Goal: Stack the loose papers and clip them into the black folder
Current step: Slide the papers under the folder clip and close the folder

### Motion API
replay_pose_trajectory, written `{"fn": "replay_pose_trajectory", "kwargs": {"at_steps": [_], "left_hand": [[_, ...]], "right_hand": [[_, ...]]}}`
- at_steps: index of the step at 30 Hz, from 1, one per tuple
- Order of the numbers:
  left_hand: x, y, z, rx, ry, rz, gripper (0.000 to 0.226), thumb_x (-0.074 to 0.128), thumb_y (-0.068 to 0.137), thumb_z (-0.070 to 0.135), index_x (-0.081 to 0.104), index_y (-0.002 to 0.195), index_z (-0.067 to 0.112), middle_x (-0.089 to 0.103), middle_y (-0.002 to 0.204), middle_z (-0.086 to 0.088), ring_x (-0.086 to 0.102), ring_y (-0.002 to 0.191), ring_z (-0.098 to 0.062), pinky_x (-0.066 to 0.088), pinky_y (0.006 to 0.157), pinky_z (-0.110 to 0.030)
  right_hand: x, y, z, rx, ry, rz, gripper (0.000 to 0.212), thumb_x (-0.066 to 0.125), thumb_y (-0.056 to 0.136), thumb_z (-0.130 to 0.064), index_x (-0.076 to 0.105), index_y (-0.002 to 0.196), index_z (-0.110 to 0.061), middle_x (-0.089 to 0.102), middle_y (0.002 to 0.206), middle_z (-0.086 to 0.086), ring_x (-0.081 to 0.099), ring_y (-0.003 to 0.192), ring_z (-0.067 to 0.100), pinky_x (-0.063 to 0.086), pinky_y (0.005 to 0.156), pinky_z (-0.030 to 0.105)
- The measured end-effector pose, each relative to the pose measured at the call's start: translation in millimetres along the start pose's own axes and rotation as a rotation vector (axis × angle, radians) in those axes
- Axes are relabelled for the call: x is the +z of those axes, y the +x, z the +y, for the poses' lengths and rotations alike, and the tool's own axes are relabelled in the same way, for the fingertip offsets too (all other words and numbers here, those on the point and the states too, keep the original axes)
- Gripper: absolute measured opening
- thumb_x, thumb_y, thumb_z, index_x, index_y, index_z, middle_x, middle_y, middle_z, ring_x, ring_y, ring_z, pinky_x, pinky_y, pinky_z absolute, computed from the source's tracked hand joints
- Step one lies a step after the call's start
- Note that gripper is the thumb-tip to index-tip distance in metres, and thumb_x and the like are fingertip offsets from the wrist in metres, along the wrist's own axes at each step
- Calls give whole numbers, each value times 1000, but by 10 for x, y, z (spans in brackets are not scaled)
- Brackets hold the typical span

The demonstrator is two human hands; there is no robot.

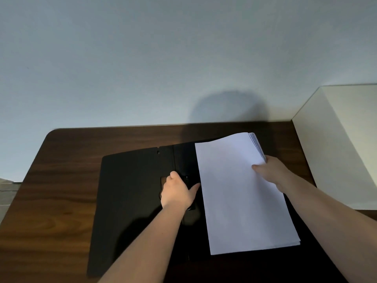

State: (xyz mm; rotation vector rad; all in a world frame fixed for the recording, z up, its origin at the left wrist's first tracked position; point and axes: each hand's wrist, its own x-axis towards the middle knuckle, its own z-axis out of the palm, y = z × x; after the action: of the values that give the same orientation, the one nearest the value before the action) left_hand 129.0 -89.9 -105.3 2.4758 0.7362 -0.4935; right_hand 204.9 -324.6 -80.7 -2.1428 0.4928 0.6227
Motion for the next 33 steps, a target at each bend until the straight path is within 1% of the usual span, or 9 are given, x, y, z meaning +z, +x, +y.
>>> {"fn": "replay_pose_trajectory", "kwargs": {"at_steps": [3,7,10,13,17,22,26,30,33], "left_hand": [[-39,50,-41,10,-15,40,45,55,88,47,47,104,6,59,92,-6,53,75,-21,43,62,-33],[-101,169,-82,61,24,-24,33,52,90,42,47,89,9,49,66,2,48,55,-13,38,49,-28],[-144,231,-84,125,114,-93,32,49,91,40,44,79,10,48,63,1,45,53,-13,34,45,-27],[-184,274,-115,194,130,-130,34,45,93,32,36,65,15,46,61,0,45,55,-17,36,50,-30],[-190,285,-266,302,76,-138,35,40,97,23,32,63,19,46,57,1,59,65,-32,42,59,-37],[-222,298,-380,347,7,-139,32,40,98,21,35,67,18,52,61,-4,65,65,-35,49,60,-44],[-222,283,-384,392,-34,-130,11,44,96,20,38,101,13,59,65,-11,66,64,-36,51,59,-48],[-221,262,-431,554,43,-111,28,42,94,9,37,120,19,43,53,4,45,46,-16,38,48,-30],[-209,269,-469,586,52,-123,36,39,89,2,41,114,27,50,64,-7,41,54,-15,46,61,-39]], "right_hand": [[40,47,-32,-8,18,-42,46,57,88,-11,48,133,-4,58,122,17,53,99,29,42,81,34],[113,80,-95,-25,20,-85,44,57,87,-9,51,130,-4,57,109,11,54,95,27,42,79,33],[169,110,-130,-50,11,-104,42,57,87,-9,52,129,-5,57,105,8,55,94,27,42,78,32],[194,138,-143,-62,-10,-104,41,57,87,-10,53,128,-6,57,104,8,55,94,27,42,78,32],[221,148,-143,-84,-50,-86,39,56,88,-11,54,126,-6,57,102,7,54,91,26,41,75,30],[290,133,-199,-136,-123,-52,31,53,86,-12,59,117,-7,64,106,13,60,96,34,49,78,39],[367,122,-265,-195,-190,-38,30,52,87,-13,60,116,-8,66,108,16,61,97,36,50,84,43],[394,127,-295,-196,-200,-33,31,52,87,-13,59,117,-8,65,108,16,61,96,35,51,84,43],[413,127,-308,-201,-212,-32,31,52,88,-14,58,118,-7,65,111,15,60,99,35,51,86,43]]}}
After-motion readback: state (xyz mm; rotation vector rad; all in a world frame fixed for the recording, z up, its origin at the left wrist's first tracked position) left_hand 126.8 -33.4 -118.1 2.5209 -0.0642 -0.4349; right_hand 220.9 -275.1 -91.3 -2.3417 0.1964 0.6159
